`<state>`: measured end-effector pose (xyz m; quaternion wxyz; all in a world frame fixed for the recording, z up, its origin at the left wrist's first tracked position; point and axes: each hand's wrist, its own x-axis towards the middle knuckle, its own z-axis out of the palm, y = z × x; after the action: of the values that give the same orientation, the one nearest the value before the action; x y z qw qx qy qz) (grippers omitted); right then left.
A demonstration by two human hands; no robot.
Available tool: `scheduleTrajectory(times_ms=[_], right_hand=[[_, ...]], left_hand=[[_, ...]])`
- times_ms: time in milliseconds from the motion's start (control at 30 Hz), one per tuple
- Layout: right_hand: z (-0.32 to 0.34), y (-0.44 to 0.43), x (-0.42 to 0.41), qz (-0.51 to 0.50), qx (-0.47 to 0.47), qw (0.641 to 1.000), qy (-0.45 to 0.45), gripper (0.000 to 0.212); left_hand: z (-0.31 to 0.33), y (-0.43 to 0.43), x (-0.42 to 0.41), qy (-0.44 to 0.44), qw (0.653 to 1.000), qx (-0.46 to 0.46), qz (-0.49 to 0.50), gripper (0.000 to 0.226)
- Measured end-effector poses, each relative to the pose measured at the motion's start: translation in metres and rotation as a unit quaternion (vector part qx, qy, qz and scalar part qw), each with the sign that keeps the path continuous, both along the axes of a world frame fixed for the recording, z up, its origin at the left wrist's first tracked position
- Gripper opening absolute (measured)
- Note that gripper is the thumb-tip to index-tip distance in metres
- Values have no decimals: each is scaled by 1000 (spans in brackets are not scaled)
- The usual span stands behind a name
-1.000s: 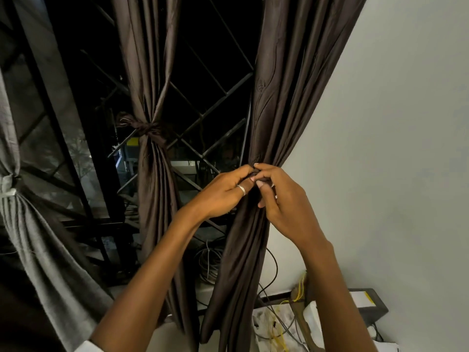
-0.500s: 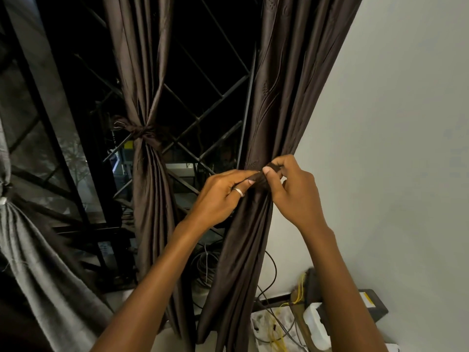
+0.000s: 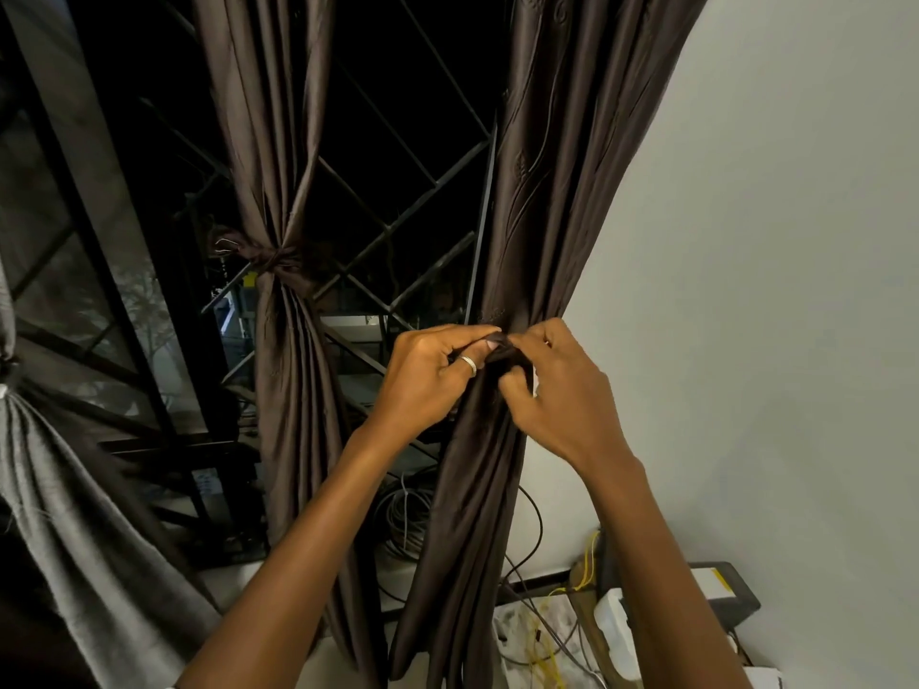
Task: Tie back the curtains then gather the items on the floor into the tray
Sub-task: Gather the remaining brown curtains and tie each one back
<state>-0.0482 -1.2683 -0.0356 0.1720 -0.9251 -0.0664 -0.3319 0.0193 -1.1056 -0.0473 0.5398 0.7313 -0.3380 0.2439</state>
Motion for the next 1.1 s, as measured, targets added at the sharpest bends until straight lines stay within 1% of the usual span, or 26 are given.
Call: scheduleTrajectory(times_ms=[67,167,233,333,433,500,600,667,733,833,900,967,1000,1100], right_hand=[[-5,2,1,-10,-20,999,26,31],[-13,4,7,-23,-37,998,36,36],[-15,4,13,-45,-58,997,17,38],[-14,4,19,-43,-76,996,-25,30],[-17,4,15,-17,-78,996,-41,28],[-21,6,11,-19,-69,995,-68,30],[-29,10,5,-56,-31,988,-140,29],[-34,14,1,-74,-11,977,-198,20],[-38,17,0,-73,9,971,-227,10],[-45,16,-3,-62,77,970,-222,5],[-47,16,-8,-44,178,963,-198,6],[-44,16,-14,-20,290,943,-163,9],[-42,15,-16,-8,327,933,-147,13],[-35,13,-21,18,363,923,-124,18]], left_hand=[[0,-1,0,14,1000,9,5,23],[0,-4,-4,38,999,20,5,23],[1,-6,-7,50,999,19,9,23],[3,-8,-10,75,997,4,20,22],[2,-8,-11,124,991,-37,32,21],[0,-8,-11,147,986,-65,38,21],[-1,-12,-16,161,982,-84,44,21],[-3,-16,-20,171,980,-96,43,21],[-6,-19,-23,183,976,-114,43,20],[-8,-22,-30,211,966,-149,28,20],[-9,-21,-35,228,959,-167,12,21],[-10,-20,-39,225,959,-172,4,22],[-10,-19,-41,221,960,-174,3,22],[-13,-20,-46,208,961,-183,14,24]])
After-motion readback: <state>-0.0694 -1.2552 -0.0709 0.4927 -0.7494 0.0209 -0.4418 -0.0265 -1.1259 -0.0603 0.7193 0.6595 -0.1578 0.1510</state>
